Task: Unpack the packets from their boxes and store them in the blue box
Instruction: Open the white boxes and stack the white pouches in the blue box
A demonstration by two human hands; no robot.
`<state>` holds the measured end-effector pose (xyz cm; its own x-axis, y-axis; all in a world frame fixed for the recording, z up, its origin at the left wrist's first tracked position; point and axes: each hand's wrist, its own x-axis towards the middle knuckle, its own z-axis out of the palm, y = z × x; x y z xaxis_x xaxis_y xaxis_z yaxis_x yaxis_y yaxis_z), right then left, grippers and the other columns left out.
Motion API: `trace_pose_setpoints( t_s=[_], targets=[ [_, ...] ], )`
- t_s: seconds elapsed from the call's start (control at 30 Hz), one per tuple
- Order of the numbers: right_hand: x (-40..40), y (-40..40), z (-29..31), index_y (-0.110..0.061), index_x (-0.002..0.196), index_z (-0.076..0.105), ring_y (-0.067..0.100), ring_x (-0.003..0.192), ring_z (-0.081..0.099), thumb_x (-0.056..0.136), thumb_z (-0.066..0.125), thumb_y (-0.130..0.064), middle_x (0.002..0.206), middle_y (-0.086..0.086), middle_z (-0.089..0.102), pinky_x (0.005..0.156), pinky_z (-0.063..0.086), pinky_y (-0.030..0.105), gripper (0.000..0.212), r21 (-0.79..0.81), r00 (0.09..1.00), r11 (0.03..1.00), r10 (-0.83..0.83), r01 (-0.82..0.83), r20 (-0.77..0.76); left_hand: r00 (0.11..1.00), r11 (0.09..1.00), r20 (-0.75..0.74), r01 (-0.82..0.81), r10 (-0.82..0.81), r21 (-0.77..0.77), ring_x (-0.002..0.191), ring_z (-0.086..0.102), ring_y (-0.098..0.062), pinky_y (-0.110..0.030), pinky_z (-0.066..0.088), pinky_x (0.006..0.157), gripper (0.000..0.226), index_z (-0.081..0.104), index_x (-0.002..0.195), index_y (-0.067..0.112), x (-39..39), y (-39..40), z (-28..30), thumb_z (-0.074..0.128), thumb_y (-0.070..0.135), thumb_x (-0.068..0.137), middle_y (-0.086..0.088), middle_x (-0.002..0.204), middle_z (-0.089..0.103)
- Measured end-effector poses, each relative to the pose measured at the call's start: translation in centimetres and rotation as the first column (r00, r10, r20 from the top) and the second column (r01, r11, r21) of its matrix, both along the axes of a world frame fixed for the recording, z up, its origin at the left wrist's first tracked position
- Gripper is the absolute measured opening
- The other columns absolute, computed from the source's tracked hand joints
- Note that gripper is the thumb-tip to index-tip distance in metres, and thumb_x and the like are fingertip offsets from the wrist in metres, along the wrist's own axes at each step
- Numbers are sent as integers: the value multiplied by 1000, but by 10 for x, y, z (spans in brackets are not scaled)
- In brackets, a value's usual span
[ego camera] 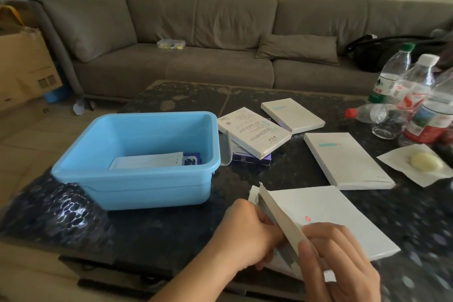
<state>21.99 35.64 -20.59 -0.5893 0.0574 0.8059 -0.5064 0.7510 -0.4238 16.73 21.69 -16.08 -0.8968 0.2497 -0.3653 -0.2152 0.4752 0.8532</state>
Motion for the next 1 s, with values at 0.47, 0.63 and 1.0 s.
trace_pose_setpoints(
  t_s=[0.47, 0.63, 1.0],
  targets=[
    [1, 6, -3, -7, 58, 62, 7, 79, 57, 98, 46, -36, 75, -6, 65, 69, 44, 18, 52, -47, 1000, 999, -11, 11, 0, 967, 901, 242, -33, -81, 433, 69, 70, -15, -23, 51, 55, 11, 78, 85, 16, 3, -42, 7, 70, 14, 77, -6, 85, 76],
    [-1, 7, -19, -13, 55, 64, 6, 84, 59, 92, 55, -38, 75, -11, 64, 80, 46, 20, 46, 67, 1000, 998, 21, -21, -3, 970, 845, 234, -64, -73, 531, 99, 69, -30, -43, 47, 88, 39, 78, 98, 9, 8, -97, 17, 71, 20, 61, -21, 111, 72],
    [-2, 15, -6, -40, 95, 56, -2, 130, 43, 98, 33, -60, 105, -19, 61, 111, 27, 27, 31, 475, 970, 857, 107, -202, 219, 991, 754, 91, -134, 99, 643, 93, 73, -26, -37, 59, 77, 42, 79, 93, 17, 21, -169, 58, 72, 23, 53, -15, 103, 75]
  ],
)
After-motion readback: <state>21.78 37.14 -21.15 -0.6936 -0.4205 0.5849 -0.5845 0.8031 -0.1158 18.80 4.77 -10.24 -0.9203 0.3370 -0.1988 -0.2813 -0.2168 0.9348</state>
